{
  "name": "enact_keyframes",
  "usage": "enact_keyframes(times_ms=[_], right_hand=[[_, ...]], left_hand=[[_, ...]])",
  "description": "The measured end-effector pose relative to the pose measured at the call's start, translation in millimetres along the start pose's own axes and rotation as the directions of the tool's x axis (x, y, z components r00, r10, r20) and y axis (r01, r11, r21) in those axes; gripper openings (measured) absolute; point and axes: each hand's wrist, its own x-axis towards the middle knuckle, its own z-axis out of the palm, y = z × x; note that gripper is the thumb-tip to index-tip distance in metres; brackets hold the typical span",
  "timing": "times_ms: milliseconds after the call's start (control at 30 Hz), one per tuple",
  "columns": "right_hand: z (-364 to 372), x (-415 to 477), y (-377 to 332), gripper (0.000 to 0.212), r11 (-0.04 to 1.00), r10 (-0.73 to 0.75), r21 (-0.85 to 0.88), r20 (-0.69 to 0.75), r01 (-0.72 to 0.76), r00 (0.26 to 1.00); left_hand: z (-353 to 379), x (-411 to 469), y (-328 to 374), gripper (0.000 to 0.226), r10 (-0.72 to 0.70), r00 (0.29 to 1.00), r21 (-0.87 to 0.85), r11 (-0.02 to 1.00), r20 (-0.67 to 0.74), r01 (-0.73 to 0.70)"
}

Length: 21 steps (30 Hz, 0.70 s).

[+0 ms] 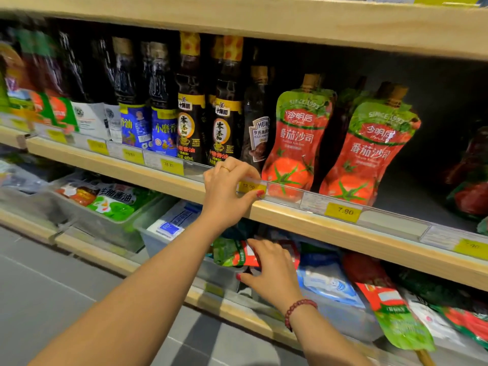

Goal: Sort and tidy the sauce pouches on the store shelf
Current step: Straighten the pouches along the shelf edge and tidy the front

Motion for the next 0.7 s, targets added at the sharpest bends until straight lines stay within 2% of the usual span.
enact_keyframes(times_ms=[133,333,567,700], right_hand=[[14,3,-1,0.067,1.0,0.024,-0.006,-0.064,-0.025,0.998],[8,6,4,0.053,0.999,0.013,0.034,-0.064,-0.011,0.998],[-6,-5,8,0.031,0.994,-0.103,0.03,-0.066,0.105,0.992],[-23,-13,13,0.03,0.983,-0.179,0.027,-0.075,0.182,0.981]], left_hand=[[2,0,-3,0.022,0.002,1.0,-0.002,1.0,-0.008,-0.002],[5,0,-4,0.024,0.004,1.0,0.012,1.0,-0.022,-0.004],[4,-1,-1,0.031,-0.029,1.0,0.009,1.0,0.002,0.029],[3,-2,3,0.033,-0.053,0.999,0.036,0.998,-0.002,0.053]])
